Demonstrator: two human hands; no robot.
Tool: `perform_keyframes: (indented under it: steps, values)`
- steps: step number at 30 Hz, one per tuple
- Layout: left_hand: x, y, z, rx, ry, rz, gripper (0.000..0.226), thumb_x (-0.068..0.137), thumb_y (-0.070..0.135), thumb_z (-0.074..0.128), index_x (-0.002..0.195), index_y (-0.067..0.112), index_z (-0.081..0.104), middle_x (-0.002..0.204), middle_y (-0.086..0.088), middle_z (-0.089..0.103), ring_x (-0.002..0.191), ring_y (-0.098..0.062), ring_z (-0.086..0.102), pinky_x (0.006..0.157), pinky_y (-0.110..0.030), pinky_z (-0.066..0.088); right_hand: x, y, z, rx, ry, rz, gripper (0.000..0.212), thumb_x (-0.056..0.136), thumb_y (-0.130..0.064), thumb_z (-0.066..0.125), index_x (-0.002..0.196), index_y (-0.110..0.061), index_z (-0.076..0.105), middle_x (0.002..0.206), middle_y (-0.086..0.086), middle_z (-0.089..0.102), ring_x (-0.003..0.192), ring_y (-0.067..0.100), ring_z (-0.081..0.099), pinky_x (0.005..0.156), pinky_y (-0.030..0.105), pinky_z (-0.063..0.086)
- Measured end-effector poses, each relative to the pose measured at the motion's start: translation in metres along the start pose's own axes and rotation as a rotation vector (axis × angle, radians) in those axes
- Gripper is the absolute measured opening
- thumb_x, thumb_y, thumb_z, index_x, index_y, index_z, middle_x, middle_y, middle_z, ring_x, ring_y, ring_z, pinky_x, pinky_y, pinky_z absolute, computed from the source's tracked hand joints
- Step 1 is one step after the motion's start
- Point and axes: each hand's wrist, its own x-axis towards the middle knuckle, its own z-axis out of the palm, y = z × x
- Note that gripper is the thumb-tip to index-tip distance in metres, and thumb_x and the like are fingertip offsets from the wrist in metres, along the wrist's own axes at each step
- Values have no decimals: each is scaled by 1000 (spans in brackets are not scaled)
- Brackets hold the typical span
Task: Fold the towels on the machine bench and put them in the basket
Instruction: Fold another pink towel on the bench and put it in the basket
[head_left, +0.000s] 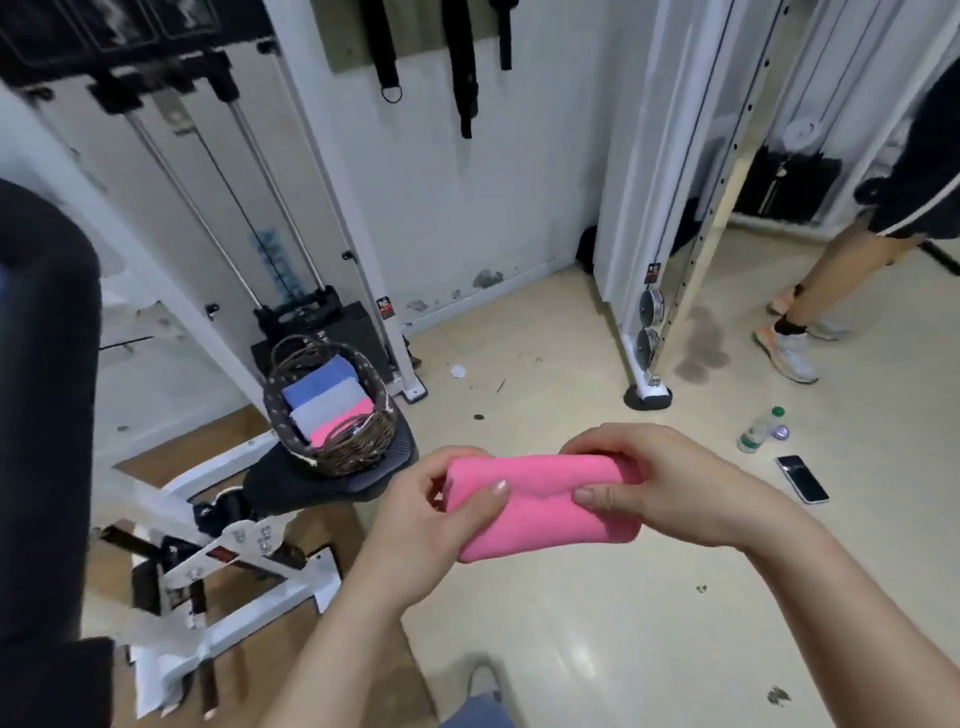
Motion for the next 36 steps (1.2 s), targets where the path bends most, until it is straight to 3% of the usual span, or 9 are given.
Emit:
perform_keyframes:
  steps: [5, 8, 11, 13, 17, 21, 24, 29, 36]
  values:
    - [41, -30, -51, -5, 242, -84, 33, 72, 54, 64, 96, 33, 72, 95, 6, 73, 89, -12, 67, 78, -30, 54, 109, -10, 11, 41, -75, -146, 20, 88, -33, 67, 108, -31, 68, 102, -17, 68, 97, 3, 60, 82, 22, 46]
    - [78, -57, -90, -53, 391, -141, 14, 83, 35, 69, 97, 32, 69, 96, 14, 68, 94, -16, 65, 80, -45, 55, 183, -19, 32, 18, -197, -164, 20, 96, -27, 56, 113, -31, 66, 108, -10, 65, 101, 6, 57, 91, 25, 44]
    - [112, -86, -122, -27, 525, -189, 19, 92, 15, 63, 96, 33, 61, 93, 25, 62, 88, -4, 59, 77, -29, 47, 253, -34, 53, -2, -252, -118, 21, 94, -22, 57, 110, -33, 65, 107, -10, 64, 102, 8, 56, 91, 27, 44]
    - [125, -107, -141, -42, 598, -238, 22, 92, 16, 64, 95, 38, 60, 90, 23, 62, 84, -5, 59, 77, -32, 48, 295, -44, 67, -1, -207, -102, 19, 88, -17, 63, 100, -31, 64, 101, -13, 65, 98, 7, 58, 85, 24, 47]
    - [135, -141, -179, -128, 619, -411, 26, 88, 21, 69, 103, 42, 65, 104, 8, 68, 97, -17, 65, 85, -43, 55, 363, -58, 97, -59, -277, -105, 21, 77, -15, 73, 80, -32, 61, 86, -11, 67, 87, 7, 62, 79, 27, 51]
    - [159, -159, -213, -115, 760, -447, 27, 83, 11, 73, 105, 27, 69, 99, 6, 70, 93, -10, 66, 77, -29, 55, 418, -63, 129, -126, -337, -138, 21, 74, -12, 75, 76, -29, 63, 83, -11, 68, 83, 6, 62, 74, 17, 48]
    - [192, -180, -231, -73, 832, -535, 28, 81, 11, 73, 108, 20, 69, 101, 6, 68, 95, -9, 63, 87, -30, 53, 460, -61, 144, -176, -352, -159, 22, 74, -11, 74, 75, -30, 62, 80, -14, 66, 82, 6, 62, 67, 10, 43]
    - [254, -219, -258, 56, 865, -605, 29, 82, 12, 73, 103, 27, 60, 89, 15, 63, 90, -12, 61, 76, -12, 44, 534, -49, 166, -223, -388, -142, 22, 73, -13, 71, 73, -30, 57, 77, -12, 65, 77, 14, 61, 70, 29, 49]
    - [326, -272, -289, 334, 816, -712, 27, 89, 14, 63, 99, 22, 40, 82, 4, 59, 76, -23, 59, 65, -33, 41, 629, -25, 209, -487, -458, -224, 15, 83, -25, 61, 97, -21, 56, 94, 3, 67, 92, 27, 62, 69, 31, 43]
